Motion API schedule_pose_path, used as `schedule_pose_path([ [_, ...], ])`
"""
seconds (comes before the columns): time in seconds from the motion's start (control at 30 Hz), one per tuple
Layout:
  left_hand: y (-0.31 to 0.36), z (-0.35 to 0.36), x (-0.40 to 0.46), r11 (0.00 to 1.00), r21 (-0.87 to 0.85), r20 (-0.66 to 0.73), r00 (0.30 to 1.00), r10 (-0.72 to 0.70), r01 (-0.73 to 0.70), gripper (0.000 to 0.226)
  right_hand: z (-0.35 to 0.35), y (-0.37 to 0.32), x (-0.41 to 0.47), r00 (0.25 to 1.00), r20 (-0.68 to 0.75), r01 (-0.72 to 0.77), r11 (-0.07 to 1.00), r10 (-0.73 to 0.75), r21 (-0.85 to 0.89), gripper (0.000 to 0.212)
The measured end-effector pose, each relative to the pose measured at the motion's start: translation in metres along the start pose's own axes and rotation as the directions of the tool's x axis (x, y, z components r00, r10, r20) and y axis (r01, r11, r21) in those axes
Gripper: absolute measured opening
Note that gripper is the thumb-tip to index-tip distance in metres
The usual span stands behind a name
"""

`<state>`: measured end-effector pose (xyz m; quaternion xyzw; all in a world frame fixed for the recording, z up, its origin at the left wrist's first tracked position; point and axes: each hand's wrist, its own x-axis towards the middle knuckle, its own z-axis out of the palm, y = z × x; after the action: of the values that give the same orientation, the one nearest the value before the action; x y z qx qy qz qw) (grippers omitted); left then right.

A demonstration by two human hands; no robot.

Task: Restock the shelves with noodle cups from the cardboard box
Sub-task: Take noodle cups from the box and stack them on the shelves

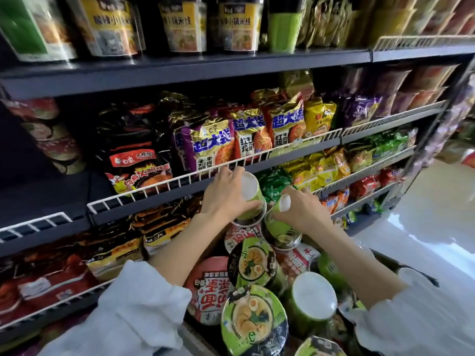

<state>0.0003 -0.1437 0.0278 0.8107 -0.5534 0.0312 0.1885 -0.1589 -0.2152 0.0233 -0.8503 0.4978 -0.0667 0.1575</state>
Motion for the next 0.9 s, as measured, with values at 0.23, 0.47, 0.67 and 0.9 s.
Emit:
schedule_pose_path([
  [0.23,-0.044,-0.075,-0.045,0.991,-0.119,-0.285,0.954,-0.092,0.060,0.084,-0.026,-0.075,-0.044,0.947,-0.311,0.123,0.986,-0.082,0.113,0.055],
  [0.47,-0.161,-0.156,-0.114,0.839,-0.408,-0.370,0.775,-0.511,0.359,0.077,-0.001,-0.178,-0.078,0.983,-0.147,0.039,0.653,0.113,0.756,0.058],
  [0.67,-0.256,-0.219,-0.177,0.502,-0.761,-0.181,0.609,-0.772,0.411,0.070,0.048,-0.291,-0.102,0.870,0.477,-0.486,-0.056,-0.123,0.872,0.035],
  [0.9,-0.328,-0.243,-0.216,-0.053,-0.964,0.192,0.545,-0.816,0.261,0.076,0.078,-0.390,-0.115,0.782,0.533,-0.610,-0.221,-0.325,0.761,0.052],
])
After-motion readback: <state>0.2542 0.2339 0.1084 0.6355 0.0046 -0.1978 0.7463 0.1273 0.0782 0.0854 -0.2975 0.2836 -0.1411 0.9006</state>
